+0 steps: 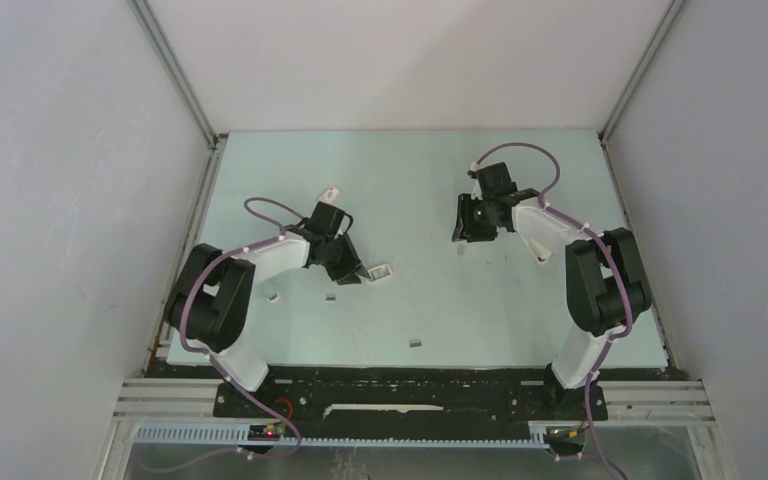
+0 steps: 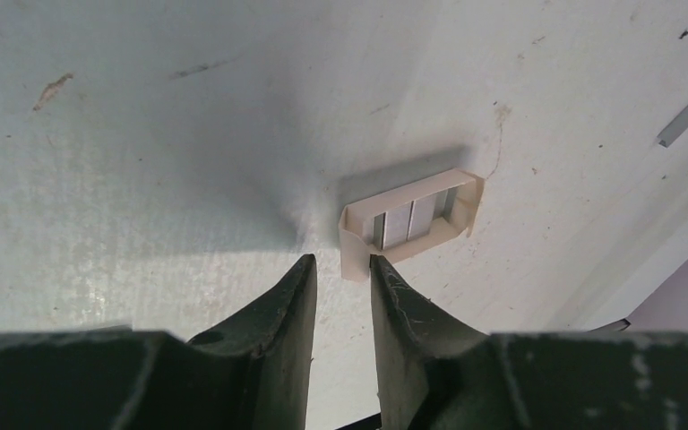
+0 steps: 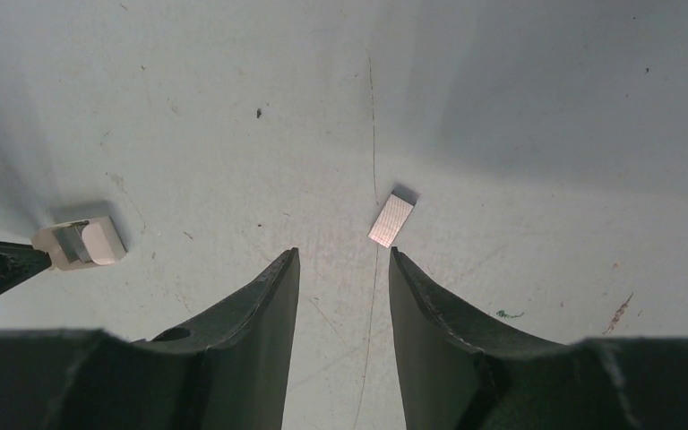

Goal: Unload the staples from the stapler
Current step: Adjust the staple box at the center of the board.

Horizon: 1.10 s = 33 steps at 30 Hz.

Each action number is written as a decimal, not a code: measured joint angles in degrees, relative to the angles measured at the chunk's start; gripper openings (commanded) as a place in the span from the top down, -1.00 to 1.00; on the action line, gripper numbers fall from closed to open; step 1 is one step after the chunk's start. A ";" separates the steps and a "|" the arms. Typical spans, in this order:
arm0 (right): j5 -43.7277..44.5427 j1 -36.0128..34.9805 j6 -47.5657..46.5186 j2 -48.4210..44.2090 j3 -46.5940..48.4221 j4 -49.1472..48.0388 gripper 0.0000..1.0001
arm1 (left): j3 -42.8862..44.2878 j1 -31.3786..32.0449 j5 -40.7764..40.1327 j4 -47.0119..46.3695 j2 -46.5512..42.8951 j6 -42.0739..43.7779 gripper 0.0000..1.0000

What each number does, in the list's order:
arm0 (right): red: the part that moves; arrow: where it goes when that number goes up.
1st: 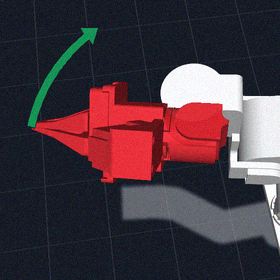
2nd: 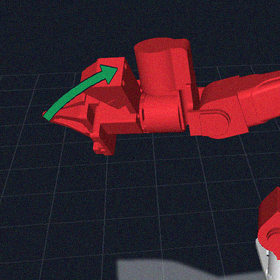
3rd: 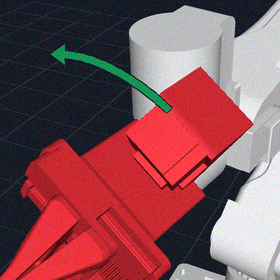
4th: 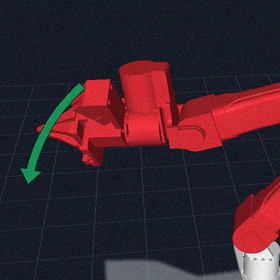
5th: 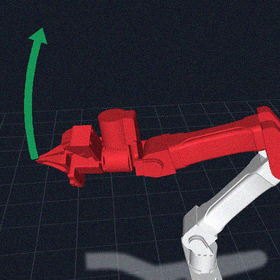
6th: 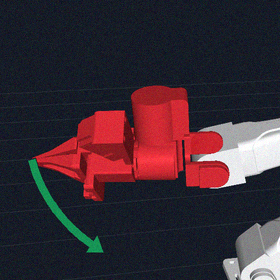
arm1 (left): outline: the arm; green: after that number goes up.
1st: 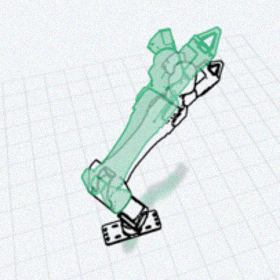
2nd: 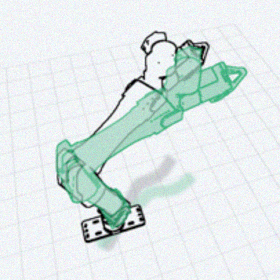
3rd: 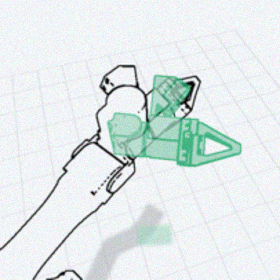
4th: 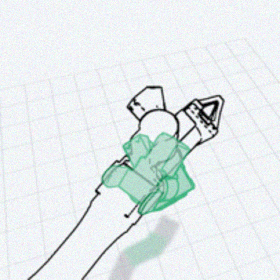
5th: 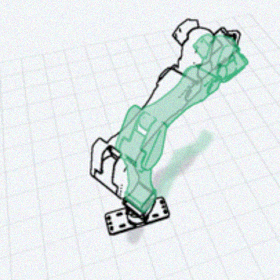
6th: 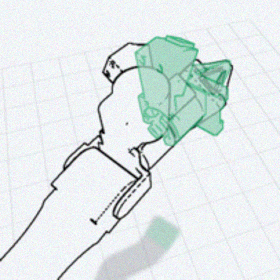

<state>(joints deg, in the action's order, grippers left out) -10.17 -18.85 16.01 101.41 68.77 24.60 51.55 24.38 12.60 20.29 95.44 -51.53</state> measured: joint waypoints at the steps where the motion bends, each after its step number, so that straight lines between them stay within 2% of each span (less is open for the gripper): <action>1: 0.00 0.00 0.00 0.00 0.00 0.00 0.00 | 0.00 0.00 0.00 -0.02 -0.24 0.09 0.31; 23: -0.39 -1.05 -0.22 1.01 0.00 0.00 0.02 | 0.00 0.00 0.04 -1.42 -3.65 2.10 0.29; 33: -0.24 -2.05 -0.24 1.64 0.00 0.00 0.02 | 0.09 0.04 0.04 -1.42 -3.82 3.30 0.34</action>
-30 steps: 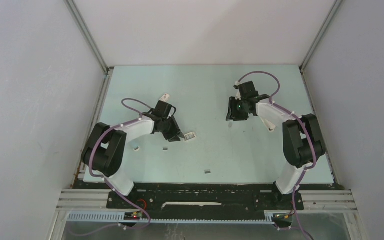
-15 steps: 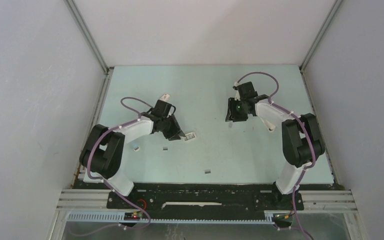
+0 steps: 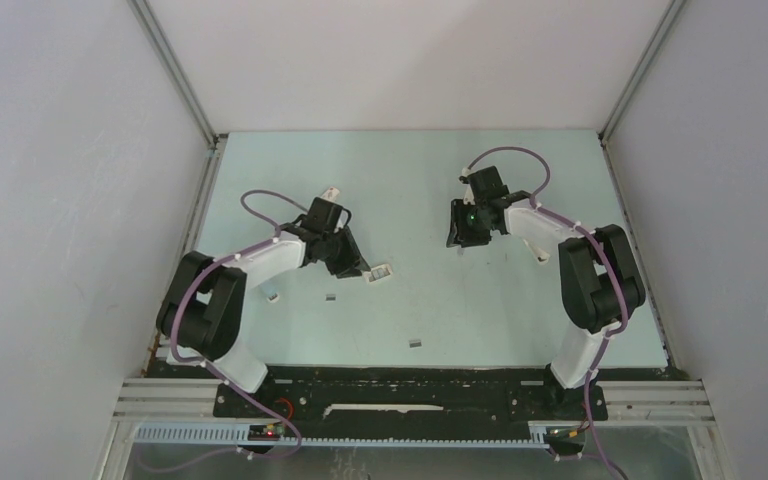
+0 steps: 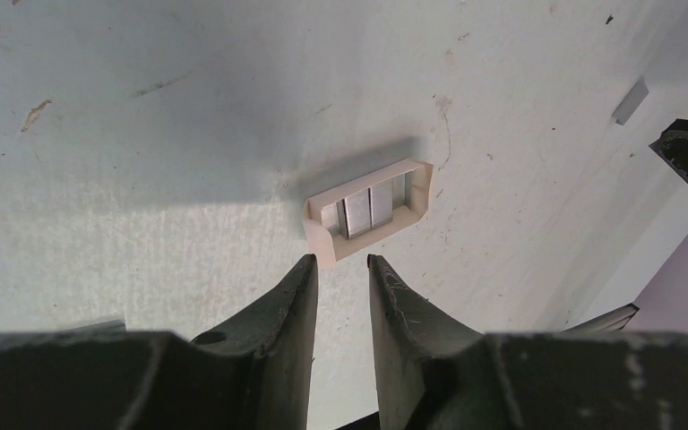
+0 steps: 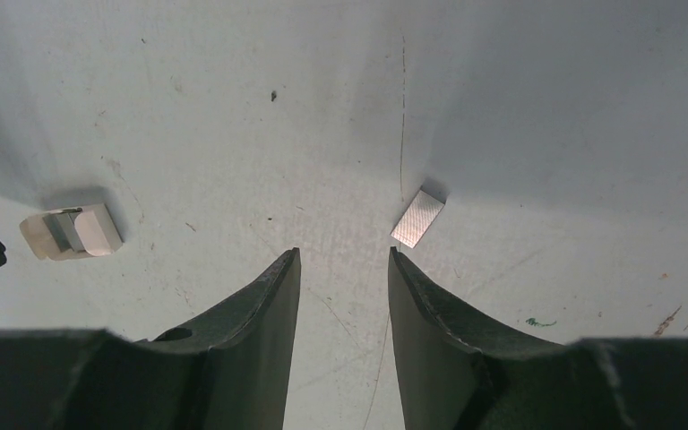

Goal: Unload the staples from the stapler
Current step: Adjust the staple box at the center of the board.

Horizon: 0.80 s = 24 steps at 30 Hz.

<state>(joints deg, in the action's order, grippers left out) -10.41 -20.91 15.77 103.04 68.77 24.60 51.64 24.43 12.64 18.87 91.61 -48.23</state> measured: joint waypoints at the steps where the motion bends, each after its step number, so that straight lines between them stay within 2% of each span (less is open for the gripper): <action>1: 0.02 0.00 0.00 0.00 0.00 0.00 0.02 | 0.37 0.07 -0.02 0.66 0.24 0.24 0.35; 10: 0.02 0.00 0.00 0.00 0.00 -0.02 0.02 | 6.51 2.23 -1.57 5.92 4.90 1.20 0.40; 24: -0.66 0.15 0.00 0.00 0.00 -0.02 0.01 | 7.41 2.69 -5.01 12.02 6.03 1.36 0.35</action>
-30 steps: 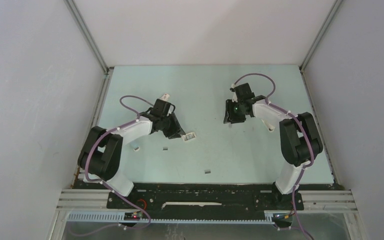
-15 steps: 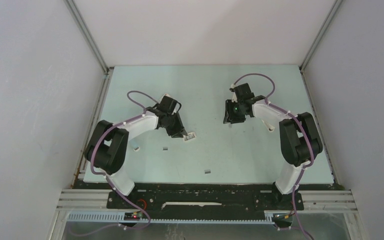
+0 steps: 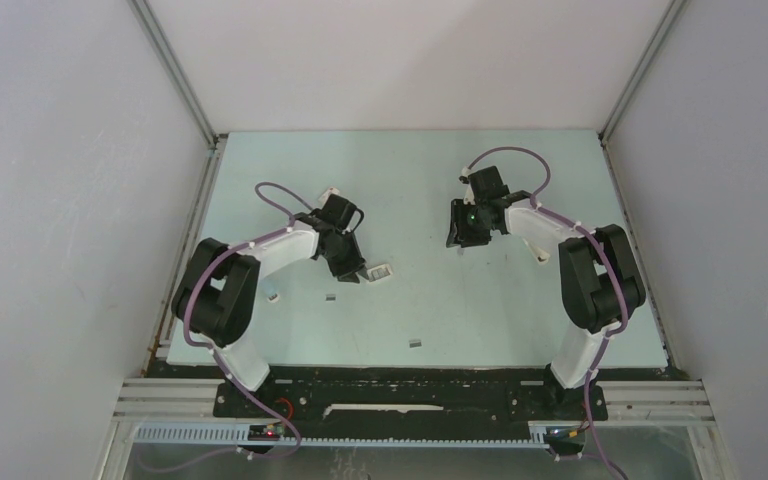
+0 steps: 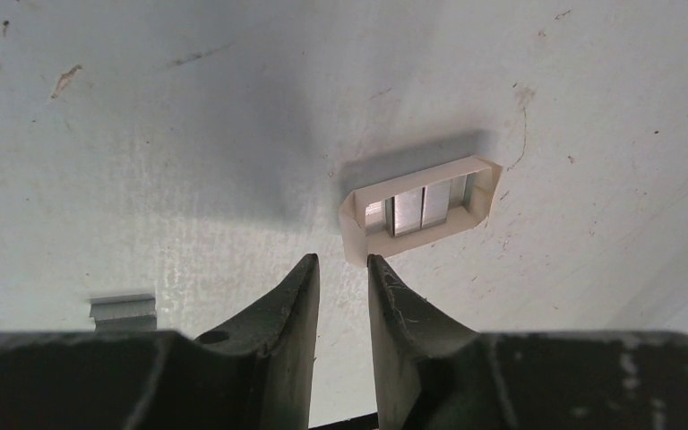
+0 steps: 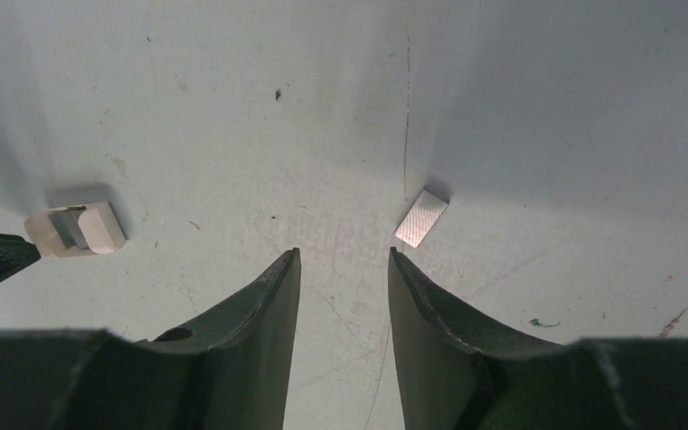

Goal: Unload the staples from the stapler
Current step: Adjust the staple box at the center of the board.

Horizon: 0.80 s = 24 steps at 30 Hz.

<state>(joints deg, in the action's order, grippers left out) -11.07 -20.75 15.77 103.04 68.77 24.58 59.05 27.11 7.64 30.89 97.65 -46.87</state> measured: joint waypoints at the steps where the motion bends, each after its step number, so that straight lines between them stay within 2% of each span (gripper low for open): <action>1: -0.02 0.00 0.02 0.00 0.00 0.00 0.01 | 0.00 0.00 0.00 0.00 0.00 0.00 0.35; 24: -0.63 0.15 0.02 0.00 0.00 0.00 0.03 | 1.81 -0.02 0.07 -0.24 1.88 -0.02 0.47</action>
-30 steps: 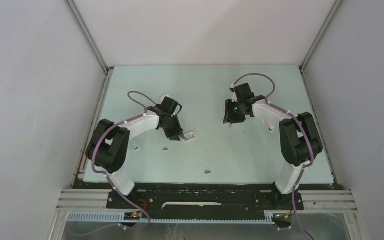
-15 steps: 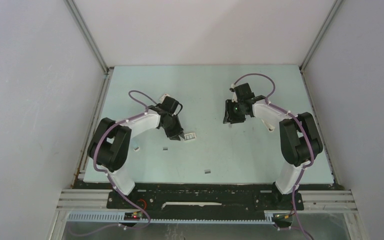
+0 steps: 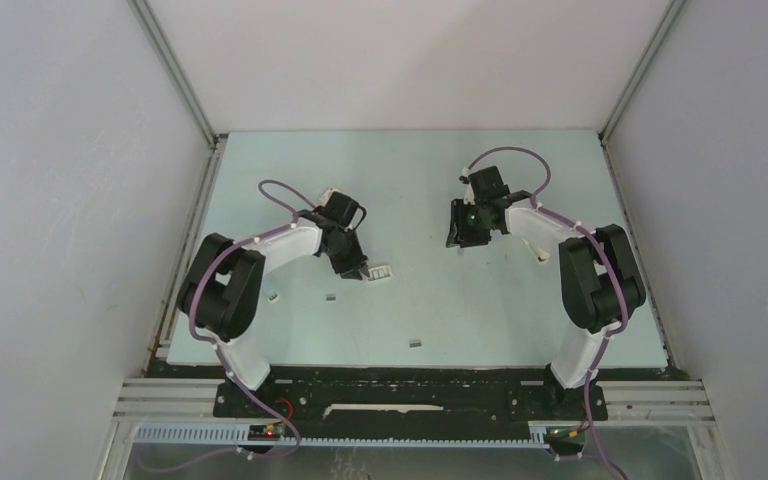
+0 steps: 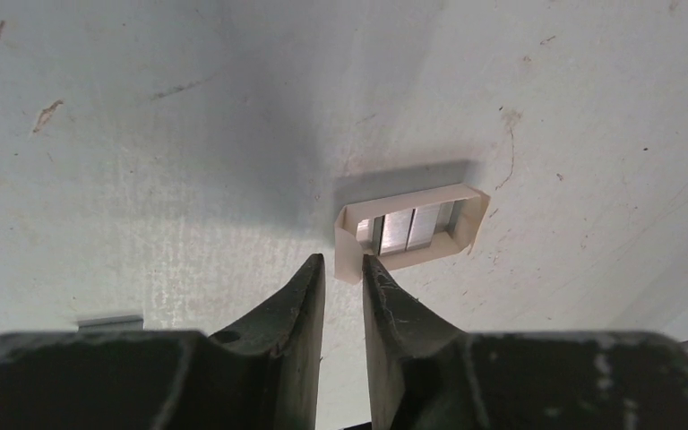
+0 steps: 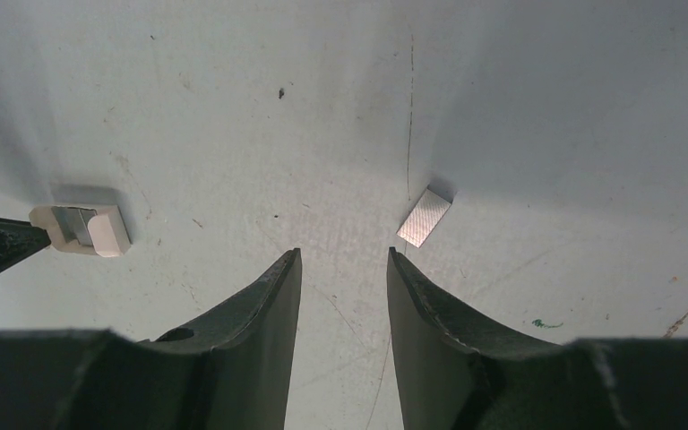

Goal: Unload the staples from the stapler
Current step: Adjust the staple box at the center of the board.

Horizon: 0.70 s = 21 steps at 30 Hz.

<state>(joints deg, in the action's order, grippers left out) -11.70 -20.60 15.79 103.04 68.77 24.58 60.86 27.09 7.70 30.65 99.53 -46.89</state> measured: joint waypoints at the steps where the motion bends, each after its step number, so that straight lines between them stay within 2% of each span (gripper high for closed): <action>1: 0.00 0.00 0.00 0.00 0.00 0.00 0.03 | 0.11 0.02 0.00 0.00 0.26 0.00 0.48; 21: -0.20 0.00 0.00 0.02 0.00 0.00 0.03 | 2.40 0.11 -0.15 1.03 3.08 0.57 0.54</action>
<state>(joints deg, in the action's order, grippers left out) -11.90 -20.60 15.79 103.07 68.77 24.58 63.26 27.20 7.55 31.68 102.61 -46.33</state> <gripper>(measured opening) 0.487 0.231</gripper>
